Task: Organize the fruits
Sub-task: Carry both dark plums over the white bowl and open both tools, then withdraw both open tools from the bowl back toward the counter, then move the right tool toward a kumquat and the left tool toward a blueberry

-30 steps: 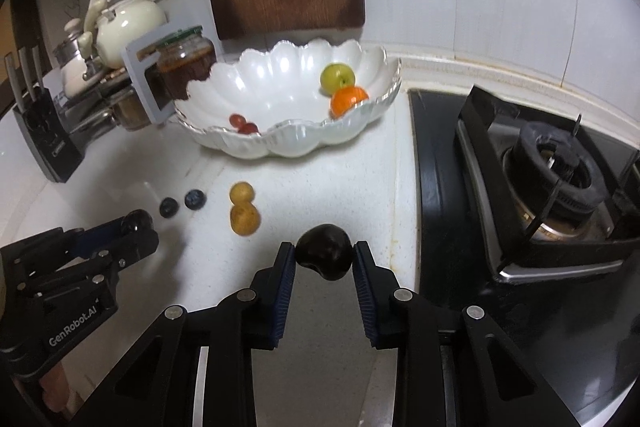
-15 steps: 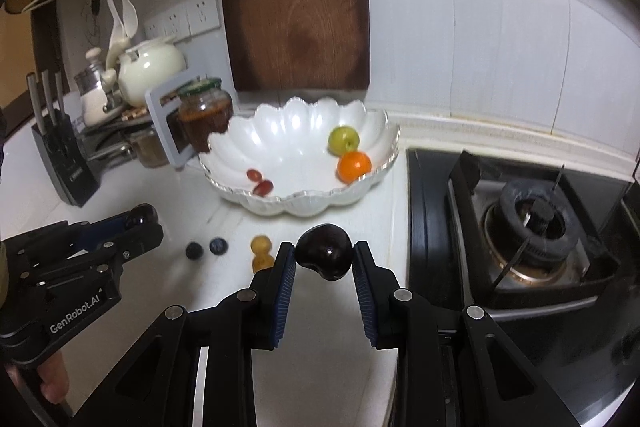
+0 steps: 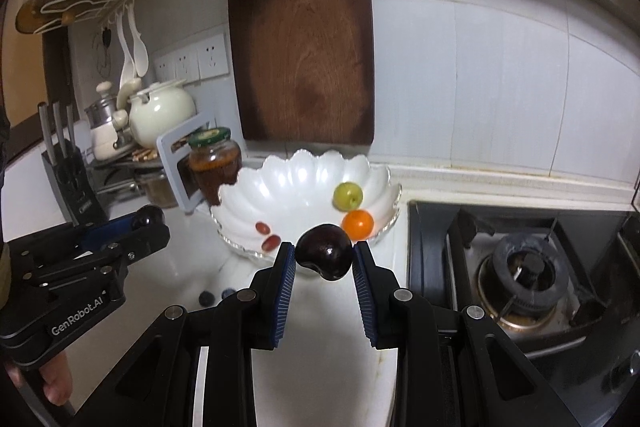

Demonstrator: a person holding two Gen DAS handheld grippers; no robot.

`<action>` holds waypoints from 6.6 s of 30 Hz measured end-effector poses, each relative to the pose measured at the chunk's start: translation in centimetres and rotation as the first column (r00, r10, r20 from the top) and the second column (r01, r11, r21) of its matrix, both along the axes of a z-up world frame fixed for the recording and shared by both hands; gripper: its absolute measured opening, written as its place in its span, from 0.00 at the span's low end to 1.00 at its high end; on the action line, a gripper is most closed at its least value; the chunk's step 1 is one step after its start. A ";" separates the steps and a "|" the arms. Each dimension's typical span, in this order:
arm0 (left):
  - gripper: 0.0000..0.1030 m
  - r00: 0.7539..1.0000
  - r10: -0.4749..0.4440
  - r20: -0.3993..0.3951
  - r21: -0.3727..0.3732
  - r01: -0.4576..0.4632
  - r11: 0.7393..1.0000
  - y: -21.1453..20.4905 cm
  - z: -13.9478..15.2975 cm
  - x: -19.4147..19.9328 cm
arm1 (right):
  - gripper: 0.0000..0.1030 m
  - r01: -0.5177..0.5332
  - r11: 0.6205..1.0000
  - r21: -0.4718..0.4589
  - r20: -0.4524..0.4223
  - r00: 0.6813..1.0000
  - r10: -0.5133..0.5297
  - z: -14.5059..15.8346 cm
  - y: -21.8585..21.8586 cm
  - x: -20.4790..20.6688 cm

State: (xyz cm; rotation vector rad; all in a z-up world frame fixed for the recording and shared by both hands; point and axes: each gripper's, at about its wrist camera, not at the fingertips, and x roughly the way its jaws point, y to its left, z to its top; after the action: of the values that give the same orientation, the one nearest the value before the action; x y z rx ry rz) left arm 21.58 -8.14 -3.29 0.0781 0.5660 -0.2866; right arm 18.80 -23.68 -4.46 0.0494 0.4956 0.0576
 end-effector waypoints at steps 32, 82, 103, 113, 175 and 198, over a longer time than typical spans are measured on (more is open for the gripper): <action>0.28 1.000 0.014 -0.009 -0.017 -0.014 1.000 -0.1 3.6 8.4 | 0.30 -0.001 1.000 0.026 0.029 1.000 0.000 4.1 0.5 8.2; 0.29 0.911 0.029 -0.410 0.117 0.021 0.993 -3.1 -5.8 23.7 | 0.30 -0.014 1.000 0.010 -0.430 0.903 0.017 -3.7 0.2 24.3; 0.65 0.962 0.088 -0.259 0.142 -0.052 0.988 -0.6 -0.2 19.5 | 0.46 0.010 1.000 -0.027 -0.321 0.947 -0.018 -0.3 -0.2 20.0; 0.67 0.982 0.087 -0.168 0.097 -0.071 0.993 1.1 3.6 15.5 | 0.46 0.001 0.999 -0.053 -0.171 0.985 -0.010 3.7 0.9 15.6; 0.71 0.993 0.060 -0.098 0.137 -0.046 0.989 5.5 -2.2 0.0 | 0.46 -0.104 0.994 -0.029 -0.116 0.988 0.100 -2.7 4.9 1.6; 0.71 0.983 -0.006 -0.183 0.163 0.036 0.986 5.2 -8.8 4.2 | 0.46 -0.068 0.998 0.002 -0.266 0.962 0.066 -9.1 5.6 5.2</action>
State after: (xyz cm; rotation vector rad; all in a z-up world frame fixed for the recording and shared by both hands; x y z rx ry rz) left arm 25.73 -2.89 -12.09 0.2206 0.7704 -0.2683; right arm 23.96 -18.12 -13.53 0.0338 0.7668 0.1168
